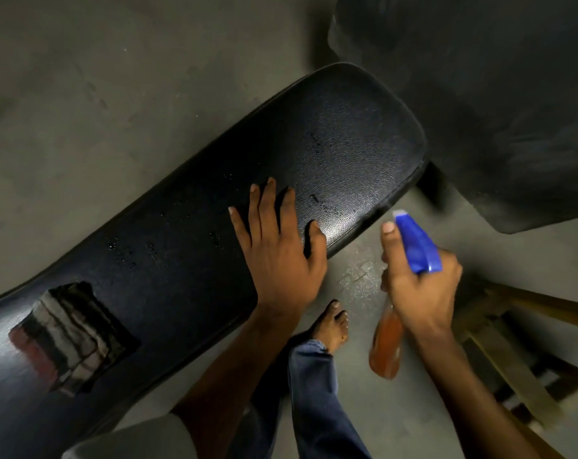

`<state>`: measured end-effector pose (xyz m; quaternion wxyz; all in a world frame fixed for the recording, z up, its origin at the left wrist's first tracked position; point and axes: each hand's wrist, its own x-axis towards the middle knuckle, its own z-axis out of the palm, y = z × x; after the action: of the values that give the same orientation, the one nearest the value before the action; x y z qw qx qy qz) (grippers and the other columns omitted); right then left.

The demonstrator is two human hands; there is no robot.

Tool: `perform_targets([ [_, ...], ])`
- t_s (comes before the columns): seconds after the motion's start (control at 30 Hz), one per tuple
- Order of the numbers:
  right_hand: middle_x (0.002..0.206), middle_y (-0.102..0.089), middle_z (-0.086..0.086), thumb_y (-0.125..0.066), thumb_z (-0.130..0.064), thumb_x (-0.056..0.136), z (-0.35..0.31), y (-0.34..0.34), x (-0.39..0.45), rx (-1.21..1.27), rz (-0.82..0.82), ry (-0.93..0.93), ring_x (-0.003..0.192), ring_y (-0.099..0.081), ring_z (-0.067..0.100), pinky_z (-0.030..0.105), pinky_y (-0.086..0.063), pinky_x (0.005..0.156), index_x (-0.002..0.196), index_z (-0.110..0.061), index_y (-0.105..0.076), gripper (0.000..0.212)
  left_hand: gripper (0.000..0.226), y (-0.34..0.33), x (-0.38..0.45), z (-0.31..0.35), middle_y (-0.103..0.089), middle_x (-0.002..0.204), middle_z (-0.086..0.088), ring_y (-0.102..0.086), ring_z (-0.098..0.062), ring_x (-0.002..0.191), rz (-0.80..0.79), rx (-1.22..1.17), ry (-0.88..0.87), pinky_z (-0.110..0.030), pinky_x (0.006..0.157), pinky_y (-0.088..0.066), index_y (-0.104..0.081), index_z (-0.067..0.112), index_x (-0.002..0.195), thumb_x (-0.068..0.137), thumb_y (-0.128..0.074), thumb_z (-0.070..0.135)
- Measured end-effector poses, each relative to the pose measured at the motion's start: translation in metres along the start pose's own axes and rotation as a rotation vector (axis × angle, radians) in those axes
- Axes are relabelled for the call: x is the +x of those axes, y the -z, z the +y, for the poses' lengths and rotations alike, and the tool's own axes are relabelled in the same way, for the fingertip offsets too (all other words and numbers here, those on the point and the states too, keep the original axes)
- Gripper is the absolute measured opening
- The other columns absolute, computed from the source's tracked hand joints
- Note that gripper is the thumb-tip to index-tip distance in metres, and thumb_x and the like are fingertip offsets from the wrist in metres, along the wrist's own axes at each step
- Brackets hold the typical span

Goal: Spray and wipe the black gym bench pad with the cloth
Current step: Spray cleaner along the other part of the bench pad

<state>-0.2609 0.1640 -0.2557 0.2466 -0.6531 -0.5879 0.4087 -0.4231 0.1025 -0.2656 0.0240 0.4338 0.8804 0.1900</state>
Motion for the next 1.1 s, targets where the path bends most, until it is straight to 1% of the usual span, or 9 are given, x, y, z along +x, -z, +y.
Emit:
perform_targets([
  [0.2, 0.068, -0.060, 0.030, -0.060, -0.077, 0.092, -0.032, -0.004, 0.046, 0.055, 0.085, 0.024, 0.066, -0.063, 0.052, 0.054, -0.056, 0.064, 0.079, 0.002, -0.060, 0.080, 0.066, -0.002, 0.010, 0.011, -0.043, 0.166, -0.016, -0.031, -0.035, 0.159, -0.004, -0.017, -0.010, -0.063, 0.130, -0.015, -0.050, 0.009, 0.154, 0.097, -0.066, 0.038],
  [0.4, 0.066, -0.062, 0.026, -0.064, -0.066, 0.094, -0.061, -0.023, 0.049, 0.103, -0.060, 0.129, 0.062, -0.062, 0.047, 0.053, -0.052, 0.058, 0.072, 0.002, -0.058, 0.072, 0.066, -0.006, 0.025, 0.011, -0.042, 0.167, -0.015, -0.030, -0.036, 0.160, -0.048, 0.017, -0.021, -0.064, 0.129, -0.018, -0.051, 0.010, 0.154, 0.098, -0.059, 0.045],
  [0.53, 0.055, -0.053, 0.024, -0.067, -0.064, 0.093, -0.058, -0.022, 0.035, 0.104, -0.131, 0.137, 0.055, -0.059, 0.048, 0.055, -0.049, 0.054, 0.065, -0.002, -0.050, 0.070, 0.067, -0.002, 0.026, 0.008, -0.042, 0.167, -0.014, -0.031, -0.036, 0.159, -0.083, 0.047, -0.052, -0.063, 0.129, -0.019, -0.052, 0.012, 0.153, 0.097, -0.056, 0.048],
  [0.63, 0.065, -0.059, 0.028, -0.065, -0.073, 0.091, -0.049, -0.014, 0.042, 0.108, -0.058, 0.087, 0.059, -0.060, 0.049, 0.058, -0.051, 0.057, 0.085, 0.003, -0.061, 0.076, 0.065, -0.001, 0.026, 0.008, -0.042, 0.167, -0.013, -0.029, -0.035, 0.160, -0.085, 0.061, -0.053, -0.063, 0.129, -0.019, -0.050, 0.013, 0.154, 0.101, -0.053, 0.050],
  [0.7, 0.073, -0.060, 0.031, -0.065, -0.080, 0.089, -0.044, -0.008, 0.050, 0.131, 0.035, 0.043, 0.058, -0.060, 0.048, 0.061, -0.052, 0.056, 0.098, -0.002, -0.061, 0.078, 0.065, -0.001, 0.026, 0.009, -0.040, 0.168, -0.012, -0.027, -0.034, 0.161, -0.090, 0.067, -0.049, -0.062, 0.130, -0.018, -0.049, 0.014, 0.155, 0.102, -0.053, 0.050],
  [0.77, 0.072, -0.059, 0.029, -0.064, -0.082, 0.088, -0.040, -0.001, 0.054, 0.134, 0.118, 0.007, 0.057, -0.061, 0.047, 0.061, -0.053, 0.056, 0.093, -0.007, -0.064, 0.076, 0.064, 0.000, 0.025, 0.009, -0.040, 0.168, -0.011, -0.027, -0.034, 0.161, -0.095, 0.056, -0.046, -0.062, 0.130, -0.016, -0.049, 0.014, 0.155, 0.102, -0.053, 0.050],
  [0.9, 0.065, -0.066, 0.013, -0.067, -0.077, 0.089, -0.035, 0.006, 0.036, 0.160, 0.167, -0.067, 0.053, -0.062, 0.040, 0.062, -0.056, 0.056, 0.077, -0.031, -0.073, 0.048, 0.064, 0.005, 0.027, 0.009, -0.039, 0.169, -0.010, -0.026, -0.033, 0.161, -0.111, 0.053, -0.049, -0.061, 0.130, -0.016, -0.049, 0.014, 0.155, 0.102, -0.052, 0.051],
  [1.0, 0.064, -0.058, 0.027, -0.063, -0.086, 0.084, -0.021, 0.002, 0.010, 0.120, 0.126, -0.090, 0.051, -0.059, 0.040, 0.059, -0.054, 0.055, 0.073, -0.004, -0.060, 0.084, 0.063, 0.009, 0.026, 0.005, -0.038, 0.169, -0.011, -0.025, -0.032, 0.162, -0.131, 0.031, -0.071, -0.062, 0.131, -0.016, -0.049, 0.014, 0.155, 0.103, -0.050, 0.051],
  [1.1, 0.068, -0.059, 0.031, -0.062, -0.083, 0.087, -0.013, -0.007, -0.015, 0.103, 0.104, -0.073, 0.051, -0.056, 0.032, 0.057, -0.054, 0.057, 0.075, 0.003, -0.057, 0.087, 0.061, 0.017, 0.019, -0.005, -0.040, 0.168, -0.013, -0.028, -0.033, 0.161, -0.096, -0.023, -0.076, -0.062, 0.131, -0.016, -0.052, 0.012, 0.153, 0.102, -0.055, 0.046],
])
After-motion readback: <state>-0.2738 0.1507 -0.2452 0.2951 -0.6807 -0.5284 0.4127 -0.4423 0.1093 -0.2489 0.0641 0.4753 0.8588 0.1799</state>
